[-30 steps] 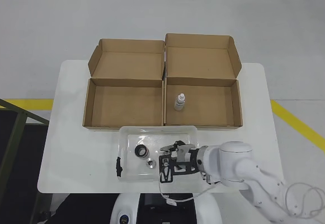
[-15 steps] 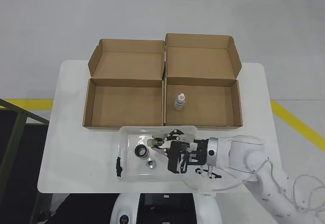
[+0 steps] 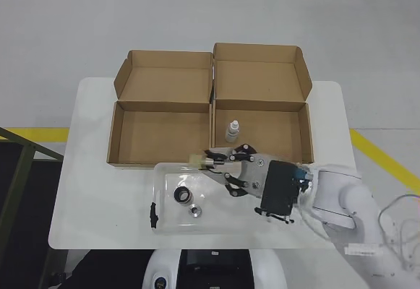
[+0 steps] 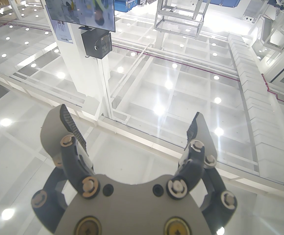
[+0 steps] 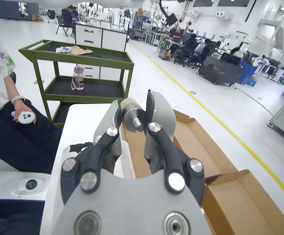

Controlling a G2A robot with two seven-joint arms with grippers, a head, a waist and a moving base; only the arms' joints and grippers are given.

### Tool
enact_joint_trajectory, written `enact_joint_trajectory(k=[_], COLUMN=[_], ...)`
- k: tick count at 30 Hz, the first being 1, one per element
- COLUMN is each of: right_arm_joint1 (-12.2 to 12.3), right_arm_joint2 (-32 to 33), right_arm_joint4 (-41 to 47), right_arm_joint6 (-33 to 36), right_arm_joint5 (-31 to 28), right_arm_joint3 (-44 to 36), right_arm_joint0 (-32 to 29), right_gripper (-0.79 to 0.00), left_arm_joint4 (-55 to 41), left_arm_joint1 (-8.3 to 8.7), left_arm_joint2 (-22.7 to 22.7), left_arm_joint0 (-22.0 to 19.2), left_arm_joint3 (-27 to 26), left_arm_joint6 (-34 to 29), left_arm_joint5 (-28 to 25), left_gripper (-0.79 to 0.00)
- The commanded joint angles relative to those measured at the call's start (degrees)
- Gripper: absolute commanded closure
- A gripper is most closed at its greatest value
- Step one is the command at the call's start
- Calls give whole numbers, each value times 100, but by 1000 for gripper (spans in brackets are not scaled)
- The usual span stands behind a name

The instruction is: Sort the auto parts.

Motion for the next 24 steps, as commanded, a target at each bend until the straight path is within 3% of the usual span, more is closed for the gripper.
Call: enact_joint_trajectory(k=[1,13,24], right_arm_joint1=[-2,-12,-37], right_arm_joint2=[79,522,673], right_arm_joint4=[119,592,425], right_arm_joint6=[-91,-497,-1013], right_arm_joint5=[-16,-8,-134], right_arm_joint3=[-33,-191,-198], right_arm_joint0=[9,25,-100], right_gripper=[0,0,0], left_arm_joint4=[0,0,0], left_arm_joint1=[0,0,0], left_arm_joint2=[0,0,0], left_arm_joint0=[0,0,0], left_arm_joint3=[0,0,0], left_arm_joint6=[0,0,0], left_arm_joint5=[0,0,0], left_gripper=[-785,-785,-785])
